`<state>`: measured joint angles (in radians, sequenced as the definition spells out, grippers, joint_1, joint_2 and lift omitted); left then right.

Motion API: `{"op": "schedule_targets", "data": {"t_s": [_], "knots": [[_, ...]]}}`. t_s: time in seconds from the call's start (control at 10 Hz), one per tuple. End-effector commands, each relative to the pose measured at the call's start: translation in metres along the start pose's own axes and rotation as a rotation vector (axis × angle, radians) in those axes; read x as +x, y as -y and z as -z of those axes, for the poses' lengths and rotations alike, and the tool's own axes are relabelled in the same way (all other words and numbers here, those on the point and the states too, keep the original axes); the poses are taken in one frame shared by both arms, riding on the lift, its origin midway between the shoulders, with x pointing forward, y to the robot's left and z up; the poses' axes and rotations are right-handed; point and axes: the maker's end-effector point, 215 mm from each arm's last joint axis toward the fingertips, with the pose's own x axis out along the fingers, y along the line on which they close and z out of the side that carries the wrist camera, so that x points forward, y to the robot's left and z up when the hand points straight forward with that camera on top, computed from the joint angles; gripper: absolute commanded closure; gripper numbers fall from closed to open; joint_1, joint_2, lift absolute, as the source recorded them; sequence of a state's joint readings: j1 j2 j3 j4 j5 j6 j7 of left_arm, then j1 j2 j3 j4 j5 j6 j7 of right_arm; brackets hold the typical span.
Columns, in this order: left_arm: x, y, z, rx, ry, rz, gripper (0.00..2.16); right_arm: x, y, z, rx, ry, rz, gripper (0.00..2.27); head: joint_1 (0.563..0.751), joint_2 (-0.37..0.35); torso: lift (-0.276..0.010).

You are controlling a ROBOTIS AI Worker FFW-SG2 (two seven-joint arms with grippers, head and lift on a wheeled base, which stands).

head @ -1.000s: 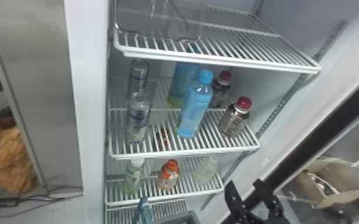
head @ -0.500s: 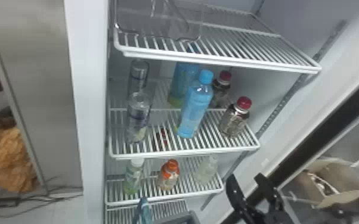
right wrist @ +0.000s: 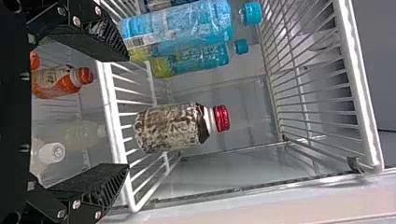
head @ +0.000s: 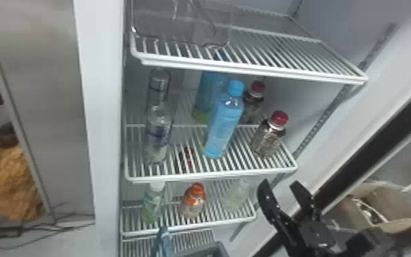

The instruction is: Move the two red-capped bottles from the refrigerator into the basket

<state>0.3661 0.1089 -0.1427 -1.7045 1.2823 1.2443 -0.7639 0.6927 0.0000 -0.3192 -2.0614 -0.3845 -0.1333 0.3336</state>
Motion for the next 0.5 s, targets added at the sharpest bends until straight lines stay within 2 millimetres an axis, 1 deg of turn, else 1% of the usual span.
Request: {"op": "schedule_targets", "data": {"t_s": [0.0, 0.2, 0.4], "knots": [[0.0, 0.001, -0.001, 0.003, 0.0, 0.0, 1.2, 0.013, -0.004, -0.007, -0.006, -0.005, -0.003, 0.22, 0.695, -0.35, 0.0], [-0.001, 0.001, -0.002, 0.005, 0.001, -0.001, 1.2, 0.026, -0.001, -0.017, -0.011, 0.001, 0.021, 0.22, 0.695, -0.35, 0.0], [-0.002, 0.0, -0.003, 0.008, 0.004, -0.004, 1.2, 0.038, 0.005, -0.021, -0.025, -0.004, 0.036, 0.22, 0.695, -0.35, 0.0]]}}
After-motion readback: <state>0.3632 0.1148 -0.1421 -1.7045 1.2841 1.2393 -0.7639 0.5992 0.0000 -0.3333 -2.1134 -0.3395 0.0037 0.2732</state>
